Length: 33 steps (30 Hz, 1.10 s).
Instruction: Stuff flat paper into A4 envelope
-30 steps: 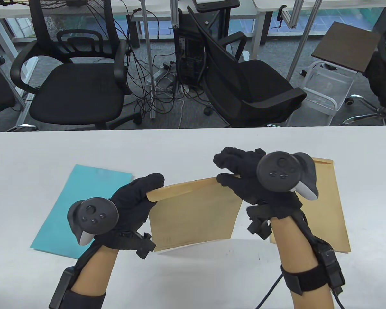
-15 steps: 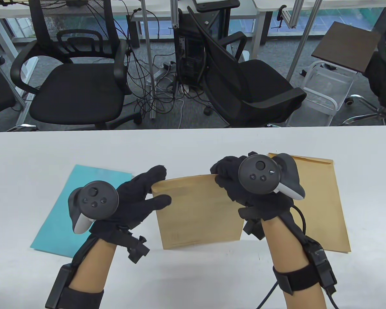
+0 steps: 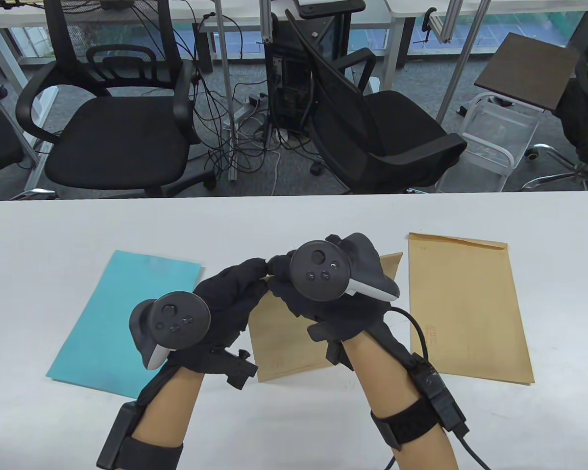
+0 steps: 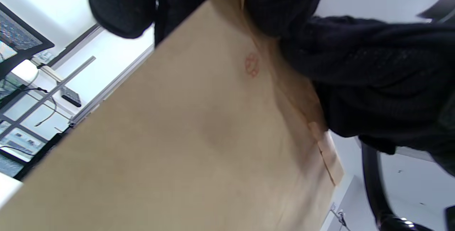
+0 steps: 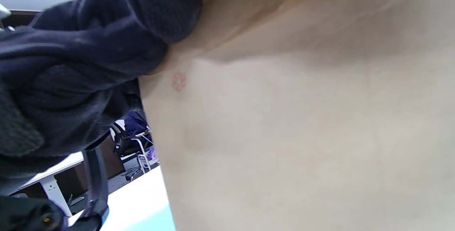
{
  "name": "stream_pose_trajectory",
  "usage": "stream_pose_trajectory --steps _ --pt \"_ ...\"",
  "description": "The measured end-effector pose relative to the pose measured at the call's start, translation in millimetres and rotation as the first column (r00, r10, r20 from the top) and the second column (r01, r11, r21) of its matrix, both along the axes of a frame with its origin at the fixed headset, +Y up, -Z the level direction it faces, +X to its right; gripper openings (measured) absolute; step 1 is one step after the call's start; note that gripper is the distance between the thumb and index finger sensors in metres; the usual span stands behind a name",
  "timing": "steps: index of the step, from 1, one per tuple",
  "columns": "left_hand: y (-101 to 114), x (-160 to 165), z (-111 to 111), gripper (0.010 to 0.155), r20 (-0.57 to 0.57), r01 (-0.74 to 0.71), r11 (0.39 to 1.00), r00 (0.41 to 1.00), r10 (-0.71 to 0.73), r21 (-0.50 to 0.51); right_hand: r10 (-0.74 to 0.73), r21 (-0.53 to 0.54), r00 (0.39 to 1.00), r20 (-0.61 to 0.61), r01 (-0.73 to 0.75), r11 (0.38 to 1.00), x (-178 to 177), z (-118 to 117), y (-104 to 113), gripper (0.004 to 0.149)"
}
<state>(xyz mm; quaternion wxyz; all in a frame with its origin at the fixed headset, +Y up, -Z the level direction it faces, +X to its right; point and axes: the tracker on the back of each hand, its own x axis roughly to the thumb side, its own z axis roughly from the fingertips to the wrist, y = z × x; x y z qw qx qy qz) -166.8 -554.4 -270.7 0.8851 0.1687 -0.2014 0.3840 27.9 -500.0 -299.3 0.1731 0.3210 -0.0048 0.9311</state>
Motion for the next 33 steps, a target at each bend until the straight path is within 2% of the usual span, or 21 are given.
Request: stream_pose_trajectory --steps 3,5,10,14,18,22,23,26,29,31,33 --pt "1.5 -5.0 1.1 0.044 0.001 -0.01 1.0 1.0 0.01 0.001 0.022 -0.02 0.999 0.024 -0.022 1.0 13.0 0.3 3.3 0.043" --pt "4.3 -10.7 2.1 0.044 -0.011 -0.004 1.0 1.0 0.004 0.015 0.048 -0.005 0.996 0.075 -0.047 0.999 30.9 -1.3 6.9 0.044" --pt "9.2 -24.0 5.1 0.044 -0.027 -0.009 1.0 1.0 0.01 0.03 0.039 -0.044 0.982 0.185 -0.032 0.999 80.6 -6.1 7.8 0.044" --pt "9.8 -29.9 6.1 0.044 -0.028 -0.023 0.999 0.999 0.024 0.032 -0.051 -0.047 0.968 0.246 0.065 0.997 114.5 -10.5 -0.5 0.045" --pt "9.1 -30.5 5.9 0.044 -0.035 -0.022 0.999 0.999 0.023 0.039 -0.144 0.008 0.956 0.255 0.147 0.989 123.3 -12.1 -6.6 0.044" --pt "6.7 -35.6 6.2 0.044 -0.084 0.035 0.998 0.996 -0.03 0.057 -0.226 0.012 0.946 0.233 0.229 0.973 128.4 -11.7 -7.4 0.043" --pt "6.1 -38.2 6.4 0.044 -0.101 0.031 0.998 0.995 -0.025 0.058 -0.234 0.03 0.942 0.24 0.234 0.972 130.5 -11.2 -6.7 0.043" --pt "2.4 -55.1 7.1 0.043 -0.195 -0.003 0.998 0.981 0.016 0.063 -0.289 0.178 0.899 0.328 0.241 0.954 147.8 -6.7 -3.3 0.041" --pt "1.1 -58.6 8.6 0.044 -0.209 0.018 0.998 0.978 -0.004 0.066 -0.419 0.283 0.854 0.308 0.338 0.898 151.1 0.8 3.3 0.041" --pt "2.3 -50.6 10.7 0.051 -0.189 0.025 0.997 0.982 -0.01 0.074 -0.417 0.311 0.868 0.27 0.332 0.891 143.8 6.1 8.2 0.041" --pt "2.8 -39.7 11.4 0.076 -0.137 0.043 0.998 0.99 -0.037 0.043 -0.411 0.324 0.883 0.227 0.33 0.887 135.1 9.4 9.4 0.041"
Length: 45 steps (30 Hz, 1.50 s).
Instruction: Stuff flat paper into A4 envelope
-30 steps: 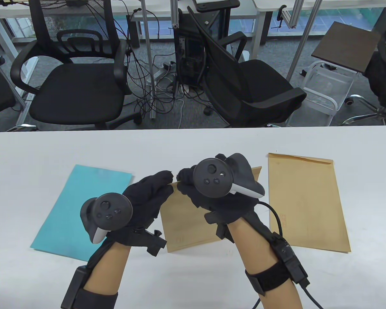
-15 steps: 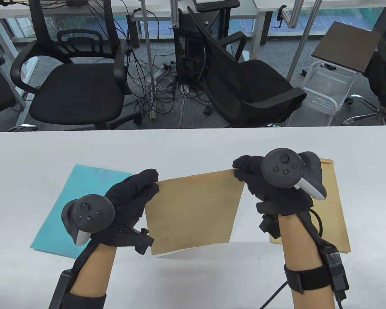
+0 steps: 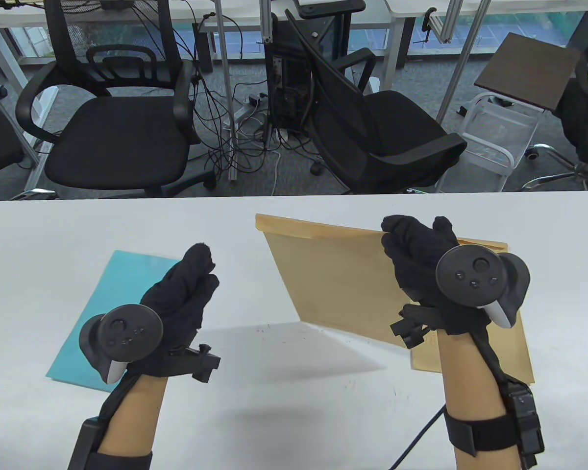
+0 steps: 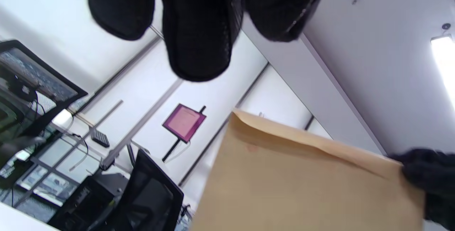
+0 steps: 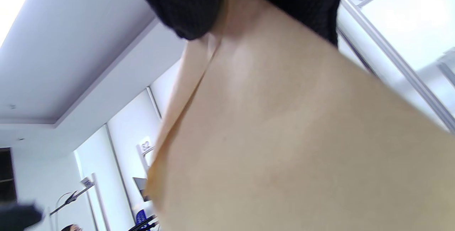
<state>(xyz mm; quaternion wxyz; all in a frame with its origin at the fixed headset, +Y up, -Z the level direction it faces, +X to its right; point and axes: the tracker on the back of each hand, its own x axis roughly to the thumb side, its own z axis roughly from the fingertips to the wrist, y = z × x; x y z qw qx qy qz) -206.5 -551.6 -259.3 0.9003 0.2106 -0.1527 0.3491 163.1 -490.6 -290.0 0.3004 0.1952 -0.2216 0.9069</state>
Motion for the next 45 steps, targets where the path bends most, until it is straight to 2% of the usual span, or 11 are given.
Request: stream_pose_trajectory --steps 4,9,13,18,24,29,34,36,39,43,45 --pt "4.9 28.4 1.1 0.106 0.063 0.14 0.989 0.989 -0.137 -0.05 -0.001 -0.068 0.981 -0.196 -0.013 0.998 -34.6 6.3 -6.2 0.042" --pt "-3.4 50.0 -5.0 0.114 0.099 0.238 0.962 0.969 -0.226 -0.13 0.021 -0.177 0.907 -0.422 -0.105 0.979 -74.7 10.7 -24.8 0.041" --pt "-17.0 51.0 -8.3 0.083 0.143 0.284 0.921 0.957 -0.254 -0.268 -0.049 -0.275 0.843 -0.536 -0.119 0.954 -89.0 8.5 -37.9 0.041" --pt "-24.5 47.6 -5.8 0.048 0.085 0.267 0.947 0.963 -0.255 -0.178 -0.086 -0.299 0.817 -0.57 -0.109 0.948 -93.1 4.3 -46.5 0.042" --pt "-35.3 24.2 -4.3 0.034 0.106 0.192 0.976 0.978 -0.182 -0.098 -0.104 -0.333 0.85 -0.516 -0.088 0.939 -66.3 -4.2 -61.9 0.076" --pt "-45.6 0.5 -2.2 0.032 0.126 0.027 0.998 0.992 -0.019 -0.059 -0.025 -0.437 0.894 -0.448 -0.194 0.878 -40.4 -14.9 -102.0 0.082" --pt "-52.4 -9.1 -3.5 0.031 0.154 -0.058 0.996 0.986 0.067 -0.061 -0.032 -0.46 0.903 -0.429 -0.187 0.868 -38.5 -19.1 -130.7 0.052" --pt "-55.2 -11.3 -5.5 0.031 0.145 -0.052 0.996 0.987 0.063 -0.073 -0.031 -0.329 0.923 -0.383 -0.105 0.939 -41.8 -15.6 -133.5 0.046" --pt "-61.2 -15.8 -6.1 0.038 0.116 -0.012 0.997 0.993 0.02 -0.072 0.07 -0.178 0.943 -0.324 -0.133 0.975 -42.1 -14.0 -130.4 0.046" --pt "-76.9 -23.2 -2.4 0.086 0.073 0.138 0.98 0.989 -0.128 -0.145 0.171 -0.098 0.952 -0.254 -0.201 0.975 -40.1 -17.3 -128.1 0.046" --pt "-85.5 -26.6 1.5 0.096 0.067 0.191 0.967 0.981 -0.183 -0.168 0.237 -0.077 0.947 -0.218 -0.259 0.963 -39.6 -21.5 -129.6 0.047"
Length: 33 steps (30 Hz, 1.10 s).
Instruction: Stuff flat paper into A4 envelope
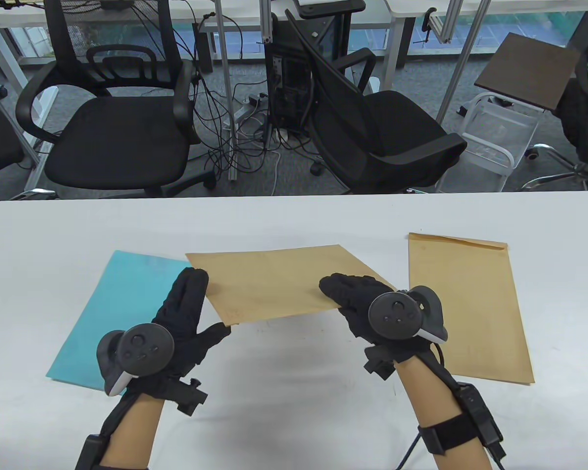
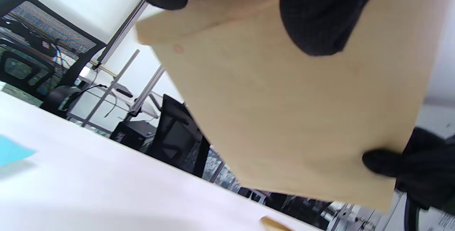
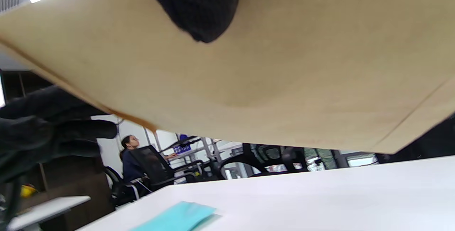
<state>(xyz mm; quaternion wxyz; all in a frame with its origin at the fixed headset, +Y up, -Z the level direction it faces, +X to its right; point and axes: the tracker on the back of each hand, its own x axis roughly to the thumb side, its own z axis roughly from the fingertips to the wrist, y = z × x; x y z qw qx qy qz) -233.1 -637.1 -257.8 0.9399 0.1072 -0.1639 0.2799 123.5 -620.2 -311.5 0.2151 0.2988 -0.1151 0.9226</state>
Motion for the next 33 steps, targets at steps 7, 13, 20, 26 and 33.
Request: stream_pose_trajectory --steps 7,13,20,26,33 --pt "-41.7 -7.5 21.8 0.097 0.021 0.147 0.982 0.989 -0.145 -0.118 0.143 -0.022 0.982 0.119 -0.142 0.99 -12.1 -34.0 -26.7 0.048" --pt "-64.5 -11.2 35.6 0.096 0.021 0.151 0.97 0.988 -0.15 -0.192 0.224 -0.059 0.961 0.163 -0.217 0.974 -30.6 -63.1 -62.3 0.049" --pt "-89.4 -14.4 35.4 0.095 0.0 0.102 0.961 0.994 -0.105 -0.255 0.344 -0.164 0.924 0.163 -0.319 0.933 -51.6 -84.8 -103.4 0.049" --pt "-99.7 -7.4 34.8 0.096 0.075 0.091 0.944 0.995 -0.071 -0.317 0.418 -0.373 0.904 0.085 -0.36 0.855 -67.5 -97.5 -128.8 0.058" --pt "-101.3 -3.8 35.8 0.095 0.105 0.117 0.936 0.991 -0.087 -0.331 0.43 -0.5 0.902 0.035 -0.356 0.789 -73.7 -105.9 -144.0 0.066"
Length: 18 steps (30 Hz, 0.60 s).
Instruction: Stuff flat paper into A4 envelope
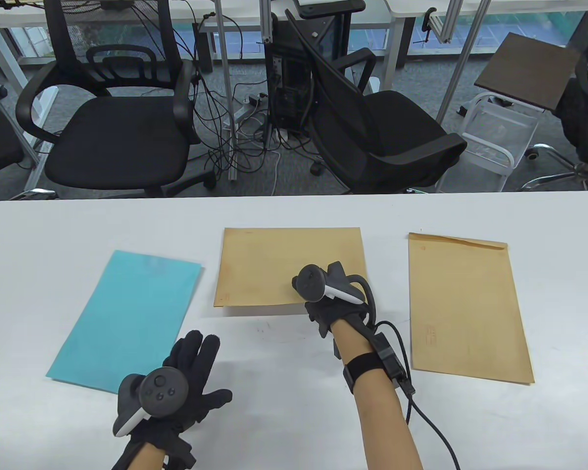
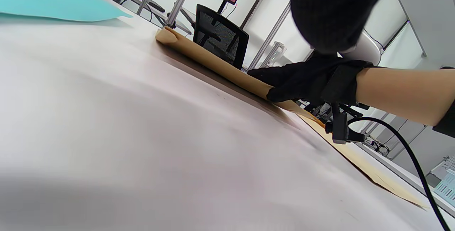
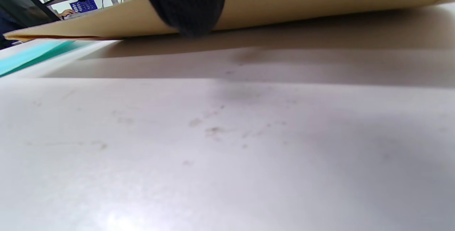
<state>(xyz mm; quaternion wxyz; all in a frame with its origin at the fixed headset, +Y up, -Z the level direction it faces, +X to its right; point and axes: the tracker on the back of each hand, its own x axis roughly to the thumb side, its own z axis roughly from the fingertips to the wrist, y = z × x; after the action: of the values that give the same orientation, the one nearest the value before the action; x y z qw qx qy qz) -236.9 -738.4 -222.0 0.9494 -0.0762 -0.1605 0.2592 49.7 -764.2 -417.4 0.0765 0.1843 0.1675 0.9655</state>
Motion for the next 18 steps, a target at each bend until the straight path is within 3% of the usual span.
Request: stream_pose_trajectory --steps 12,18 --pt "0.1 -0.8 0.3 0.095 -0.022 0.049 0.999 0.999 -0.049 -0.003 -0.006 -0.175 1.0 -0.008 0.004 0.985 5.8 -7.6 -12.3 0.07" --pt "-1.7 0.1 0.3 0.095 -0.018 0.059 0.998 0.998 -0.059 -0.017 -0.061 -0.089 0.998 -0.008 0.06 0.994 13.8 2.0 -9.3 0.076"
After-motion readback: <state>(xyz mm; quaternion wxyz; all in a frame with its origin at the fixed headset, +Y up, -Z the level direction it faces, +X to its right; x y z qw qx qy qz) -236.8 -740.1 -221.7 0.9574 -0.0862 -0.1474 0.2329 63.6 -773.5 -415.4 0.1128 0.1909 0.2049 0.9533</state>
